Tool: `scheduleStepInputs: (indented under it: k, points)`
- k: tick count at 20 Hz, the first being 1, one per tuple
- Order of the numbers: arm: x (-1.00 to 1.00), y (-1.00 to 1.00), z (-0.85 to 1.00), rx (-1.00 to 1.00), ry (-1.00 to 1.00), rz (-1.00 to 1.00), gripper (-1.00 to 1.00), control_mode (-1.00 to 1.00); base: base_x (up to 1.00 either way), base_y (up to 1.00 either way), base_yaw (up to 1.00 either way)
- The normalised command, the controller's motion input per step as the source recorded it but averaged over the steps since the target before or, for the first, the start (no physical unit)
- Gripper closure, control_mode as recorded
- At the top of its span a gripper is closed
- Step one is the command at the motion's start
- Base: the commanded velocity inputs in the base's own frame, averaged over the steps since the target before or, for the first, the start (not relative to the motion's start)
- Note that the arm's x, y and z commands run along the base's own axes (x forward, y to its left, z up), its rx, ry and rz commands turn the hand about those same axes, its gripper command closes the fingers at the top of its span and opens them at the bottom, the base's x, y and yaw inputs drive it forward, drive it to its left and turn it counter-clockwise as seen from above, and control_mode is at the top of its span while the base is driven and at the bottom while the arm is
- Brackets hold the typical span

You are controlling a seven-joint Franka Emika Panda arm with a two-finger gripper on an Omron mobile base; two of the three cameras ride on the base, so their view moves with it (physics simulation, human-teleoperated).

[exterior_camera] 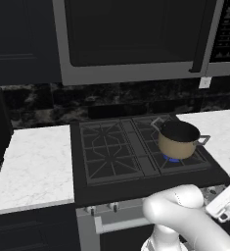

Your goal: Turn off the front right burner of the stove.

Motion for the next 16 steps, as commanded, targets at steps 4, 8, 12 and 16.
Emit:
scheduleStepInputs:
  k: [4, 8, 12, 16]
  points:
    - [0.04, 0.00, 0.39, 0.00, 0.00, 0.00, 1.00, -1.00, 0.00, 0.00, 0.00]
    - [0.01, 0.00, 0.34, 0.01, 0.00, -0.01, 1.00, -1.00, 0.00, 0.00, 0.00]
    - [0.00, -0.10, 0.28, 0.14, 0.03, -0.08, 1.00, -1.00, 0.00, 0.00, 0.00]
    - [0.00, -0.19, 0.27, 0.25, 0.09, -0.13, 1.00, -1.00, 0.00, 0.00, 0.00]
